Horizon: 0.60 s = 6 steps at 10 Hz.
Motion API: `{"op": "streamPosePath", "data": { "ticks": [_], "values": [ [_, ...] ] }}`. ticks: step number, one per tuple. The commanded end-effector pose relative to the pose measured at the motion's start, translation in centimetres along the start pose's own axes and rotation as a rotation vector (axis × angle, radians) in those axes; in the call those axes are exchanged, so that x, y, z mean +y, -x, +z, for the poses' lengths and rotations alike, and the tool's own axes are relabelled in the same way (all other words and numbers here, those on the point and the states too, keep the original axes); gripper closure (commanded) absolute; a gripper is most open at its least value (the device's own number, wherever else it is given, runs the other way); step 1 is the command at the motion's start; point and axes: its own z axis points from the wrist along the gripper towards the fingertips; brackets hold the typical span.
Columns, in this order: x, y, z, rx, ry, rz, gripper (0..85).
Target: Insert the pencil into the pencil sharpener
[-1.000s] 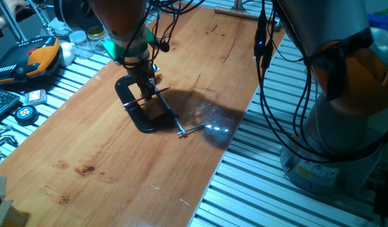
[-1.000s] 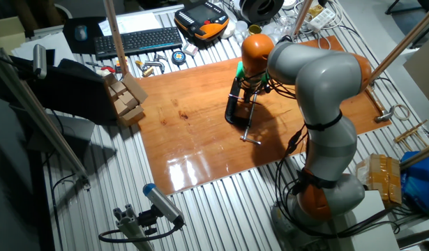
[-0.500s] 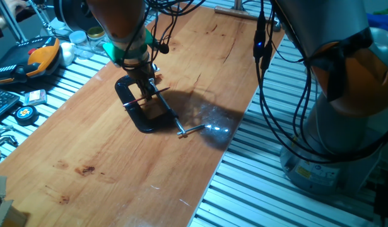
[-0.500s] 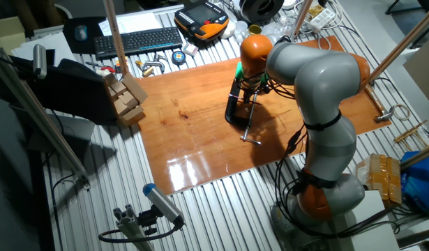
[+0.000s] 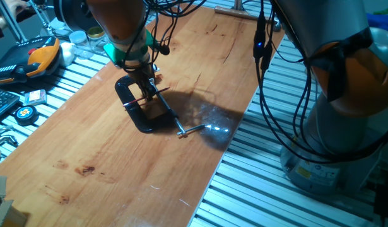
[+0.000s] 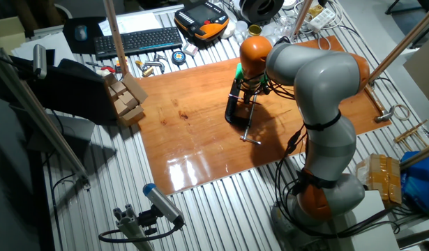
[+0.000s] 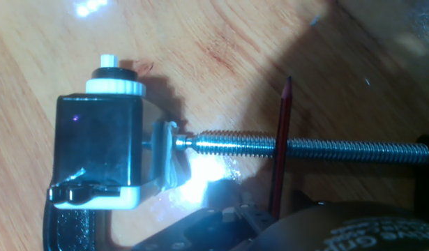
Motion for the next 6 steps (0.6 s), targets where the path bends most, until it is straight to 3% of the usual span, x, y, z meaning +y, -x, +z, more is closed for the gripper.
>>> {"op": "streamPosePath", "data": {
  "ticks": [1, 2, 3, 6],
  "values": [
    [-0.02, 0.00, 0.02, 0.000, 0.000, 0.000, 51.0],
    [-0.03, 0.01, 0.04, 0.000, 0.000, 0.000, 51.0],
    [-0.05, 0.01, 0.06, 0.000, 0.000, 0.002, 68.0],
    [-0.07, 0.03, 0.18, 0.003, -0.002, -0.001, 68.0]
  ]
}}
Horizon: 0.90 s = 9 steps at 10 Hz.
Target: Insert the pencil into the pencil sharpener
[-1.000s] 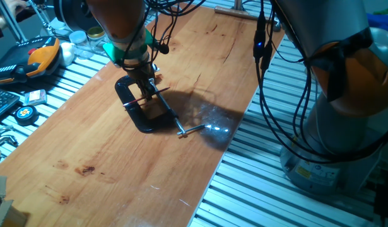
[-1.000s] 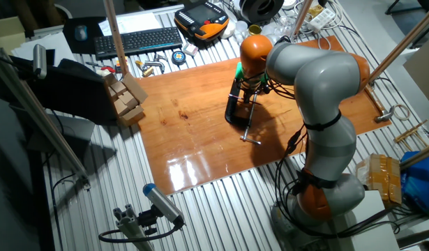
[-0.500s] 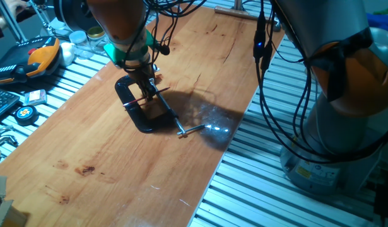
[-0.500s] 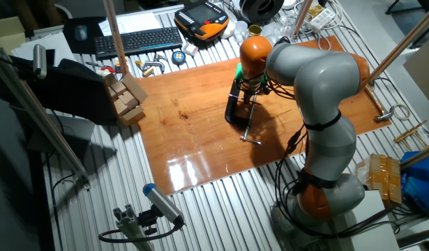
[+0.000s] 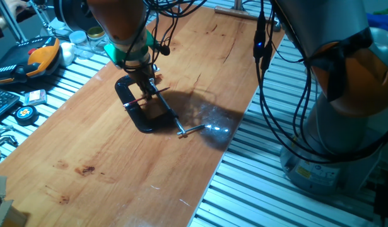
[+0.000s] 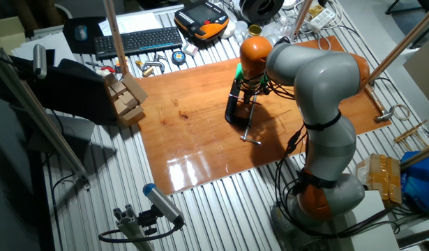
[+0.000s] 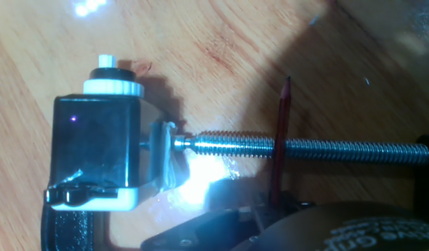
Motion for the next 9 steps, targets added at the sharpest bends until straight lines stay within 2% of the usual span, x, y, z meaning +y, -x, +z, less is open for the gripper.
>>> {"op": "streamPosePath", "data": {
  "ticks": [1, 2, 3, 7, 9],
  "values": [
    [0.0, 0.0, 0.1, 0.003, 0.000, -0.001, 68.0],
    [0.0, 0.0, 0.1, 0.007, 0.000, -0.001, 68.0],
    [-0.1, 0.1, 0.1, 0.013, 0.007, -0.004, 85.0],
    [-0.3, 0.2, -1.0, 0.015, 0.018, -0.042, 85.0],
    [-0.5, 0.3, -1.8, 0.036, 0.019, -0.058, 85.0]
  ]
}}
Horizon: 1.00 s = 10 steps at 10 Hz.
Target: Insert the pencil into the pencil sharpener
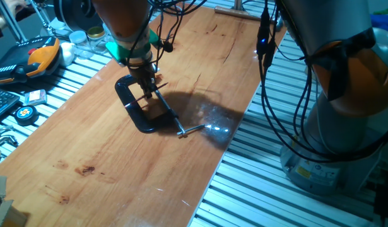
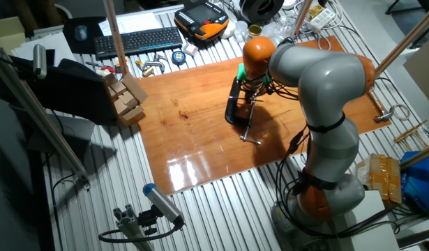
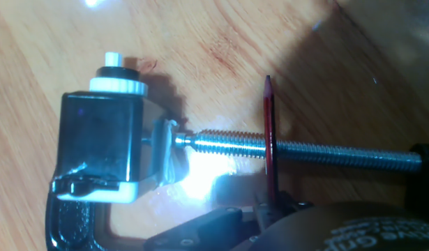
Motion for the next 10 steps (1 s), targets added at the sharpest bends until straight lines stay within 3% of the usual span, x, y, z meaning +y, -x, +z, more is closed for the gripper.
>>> {"op": "streamPosePath", "data": {
  "ticks": [1, 5, 7, 10],
  "values": [
    [-0.1, 0.0, -0.2, 0.013, -0.003, 0.000, 85.0],
    [-0.4, -1.1, -1.7, 0.020, -0.024, 0.011, 85.0],
    [-0.4, -2.0, -2.3, 0.018, -0.019, 0.008, 85.0],
    [0.4, -2.6, -2.2, 0.010, -0.022, 0.011, 85.0]
  ]
}}
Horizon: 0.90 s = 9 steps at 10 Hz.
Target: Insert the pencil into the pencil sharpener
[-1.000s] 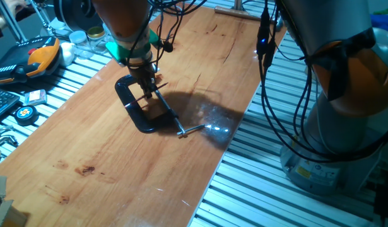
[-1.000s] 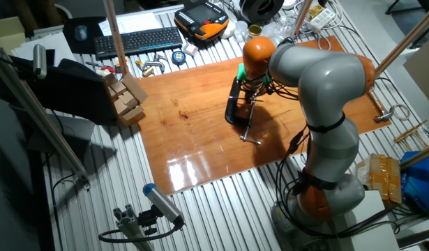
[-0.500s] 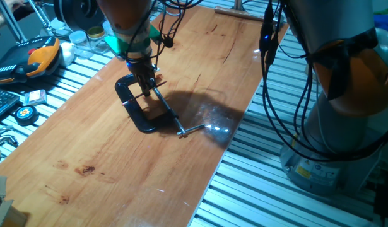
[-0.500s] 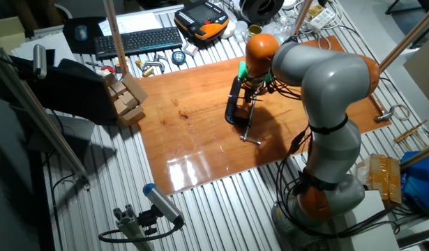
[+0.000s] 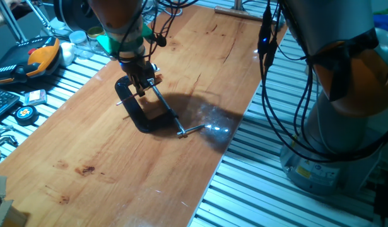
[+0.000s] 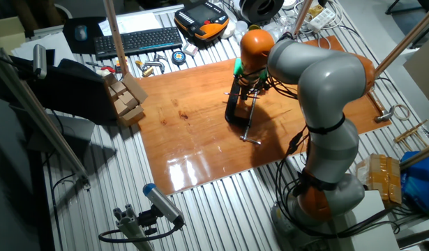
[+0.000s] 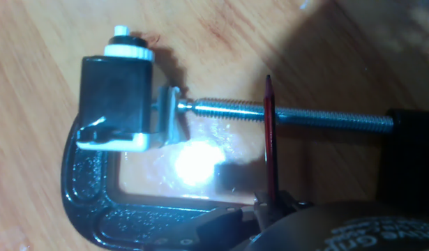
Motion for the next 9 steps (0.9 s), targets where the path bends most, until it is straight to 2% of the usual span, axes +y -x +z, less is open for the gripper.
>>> {"op": "streamPosePath", "data": {
  "ticks": [1, 4, 9],
  "values": [
    [0.2, -0.2, 0.0, 0.005, -0.001, 0.003, 85.0],
    [0.2, -0.5, -0.1, 0.024, -0.008, 0.001, 85.0],
    [0.7, -1.4, -0.5, 0.008, 0.001, 0.002, 85.0]
  ]
}}
